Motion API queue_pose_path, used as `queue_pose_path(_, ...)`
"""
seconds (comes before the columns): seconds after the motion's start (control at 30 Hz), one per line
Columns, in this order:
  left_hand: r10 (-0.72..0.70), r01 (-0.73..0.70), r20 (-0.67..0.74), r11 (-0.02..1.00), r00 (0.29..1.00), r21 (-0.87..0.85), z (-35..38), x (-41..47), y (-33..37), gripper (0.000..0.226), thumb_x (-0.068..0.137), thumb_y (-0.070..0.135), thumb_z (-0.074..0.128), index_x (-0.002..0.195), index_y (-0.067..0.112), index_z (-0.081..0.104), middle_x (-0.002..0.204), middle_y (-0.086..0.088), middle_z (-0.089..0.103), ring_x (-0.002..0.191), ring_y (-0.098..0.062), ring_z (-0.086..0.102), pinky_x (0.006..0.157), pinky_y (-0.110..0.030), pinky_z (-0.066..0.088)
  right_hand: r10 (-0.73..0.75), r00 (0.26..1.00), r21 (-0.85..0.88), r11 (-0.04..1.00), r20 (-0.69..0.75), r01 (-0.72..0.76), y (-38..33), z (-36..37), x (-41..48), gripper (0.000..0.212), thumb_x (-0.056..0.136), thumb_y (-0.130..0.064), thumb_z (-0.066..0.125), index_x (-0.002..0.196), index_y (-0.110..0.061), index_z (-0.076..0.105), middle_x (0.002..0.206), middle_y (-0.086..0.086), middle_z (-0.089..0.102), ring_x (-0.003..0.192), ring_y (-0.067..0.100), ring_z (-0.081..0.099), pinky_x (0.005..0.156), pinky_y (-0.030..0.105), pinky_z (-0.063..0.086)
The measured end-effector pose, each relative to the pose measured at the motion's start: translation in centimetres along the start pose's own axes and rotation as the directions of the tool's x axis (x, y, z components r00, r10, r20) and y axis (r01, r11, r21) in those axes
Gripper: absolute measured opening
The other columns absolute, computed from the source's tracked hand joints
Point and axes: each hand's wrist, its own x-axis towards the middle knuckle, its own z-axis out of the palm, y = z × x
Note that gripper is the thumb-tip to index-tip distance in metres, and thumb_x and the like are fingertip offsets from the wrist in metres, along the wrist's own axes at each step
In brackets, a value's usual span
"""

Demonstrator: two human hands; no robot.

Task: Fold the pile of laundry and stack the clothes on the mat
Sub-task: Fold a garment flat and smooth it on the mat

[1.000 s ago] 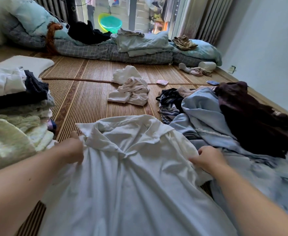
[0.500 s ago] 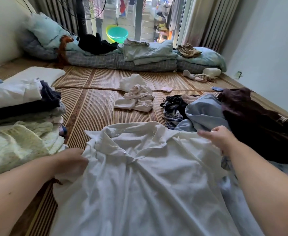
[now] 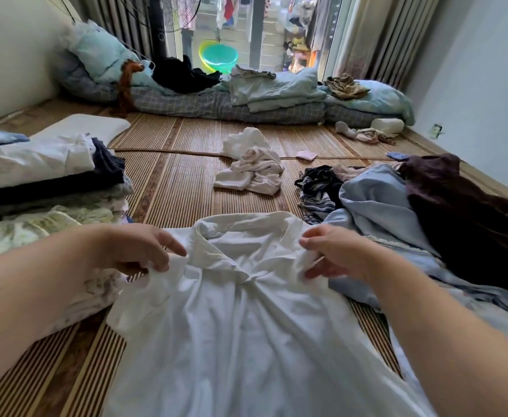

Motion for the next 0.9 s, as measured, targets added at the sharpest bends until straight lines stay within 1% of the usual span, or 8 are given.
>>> queue_pose_path(0.07,-0.016,0.017,0.014,1.0,1.0,-0.023,0.5,-0.5,0.4,0.042,0.08,-0.014,0.05,0.105,0.012,0.072,0.064,-0.007,0.068,0.048,-0.014,0.061,0.038,-0.019,0.043,0.009,0.996,-0.02,1.0,0.086,-0.007,0.3,0.9,0.3,0.022,0.098,-0.035,0.054,0.119,-0.03,0.048,0.097,-0.001,0.071,0.07,0.016,0.072,0.066,0.03,0.045)
queue_pose_path(0.27,0.01,-0.05,-0.109,0.926,0.994,-0.373,4.2,0.5,2.6,0.023,0.085,-0.007,0.062,0.103,0.005,0.068,0.094,-0.018,0.067,0.054,-0.016,0.065,0.049,-0.024,0.052,0.009,0.998,-0.424,0.905,0.057,0.016,5.7,3.9,0.5,0.04,0.095,-0.016,0.058,0.135,-0.015,0.055,0.111,0.009,0.066,0.072,0.006,0.06,0.05,0.011,0.044)
queue_pose_path(0.43,0.111,0.045,0.253,0.84,0.961,-0.54,8.6,2.0,5.5,0.05,0.092,0.025,0.061,0.139,0.023,0.044,0.144,-0.021,0.037,0.088,-0.031,0.071,0.064,-0.031,0.06,-0.015,1.0,-0.378,0.926,-0.014,0.009,7.7,5.1,0.7,0.028,0.093,-0.02,0.059,0.12,-0.022,0.066,0.109,0.006,0.072,0.09,0.023,0.069,0.079,0.03,0.054)
queue_pose_path(0.57,0.07,-0.1,-0.173,0.98,0.982,-0.169,8.3,4.1,4.8,0.048,0.092,0.024,0.062,0.138,0.018,0.048,0.122,-0.011,0.056,0.09,-0.023,0.064,0.068,-0.031,0.055,-0.127,0.984,-0.403,0.913,-0.123,0.067,6.7,3.2,1.7,0.032,0.091,-0.02,0.062,0.122,-0.018,0.066,0.118,0.0,0.069,0.098,0.014,0.064,0.079,0.02,0.049)
queue_pose_path(0.67,0.068,0.016,-0.551,0.989,0.832,0.146,6.6,6.1,2.5,0.051,0.085,0.021,0.067,0.132,0.012,0.051,0.114,-0.014,0.056,0.094,-0.026,0.06,0.084,-0.04,0.056,-0.267,0.901,-0.417,0.902,-0.341,0.109,5.0,1.3,3.4,0.03,0.09,-0.018,0.06,0.119,-0.015,0.067,0.118,0.004,0.069,0.101,0.018,0.063,0.081,0.022,0.048)
queue_pose_path(0.73,-0.029,0.133,-0.592,0.982,0.805,0.133,5.6,7.6,1.1,0.054,0.083,0.022,0.068,0.132,0.008,0.05,0.123,-0.018,0.051,0.101,-0.029,0.057,0.091,-0.041,0.053,-0.28,0.86,-0.438,0.896,-0.427,0.075,3.6,0.2,5.5,0.04,0.088,-0.015,0.058,0.128,-0.014,0.061,0.129,0.009,0.062,0.118,0.025,0.056,0.095,0.03,0.042)
queue_pose_path(0.83,-0.12,0.079,-0.427,0.991,0.896,-0.112,4.2,9.8,-0.2,0.048,0.083,0.02,0.071,0.125,0.0,0.057,0.118,-0.019,0.06,0.106,-0.032,0.06,0.096,-0.045,0.05,-0.202,0.901,-0.493,0.87,-0.385,-0.015,1.8,-0.9,8.7,0.053,0.089,-0.017,0.06,0.141,-0.014,0.048,0.14,0.011,0.053,0.128,0.028,0.049,0.1,0.033,0.039)
queue_pose_path(0.9,-0.162,0.154,-0.442,0.987,0.882,-0.056,3.4,11.4,-0.4,0.058,0.087,0.041,0.066,0.127,0.0,0.057,0.128,-0.02,0.054,0.117,-0.035,0.053,0.102,-0.046,0.045,-0.167,0.918,-0.549,0.833,-0.359,-0.064,0.9,-1.5,10.9,0.053,0.092,-0.021,0.059,0.142,-0.012,0.045,0.141,0.012,0.052,0.128,0.029,0.048,0.1,0.033,0.039)
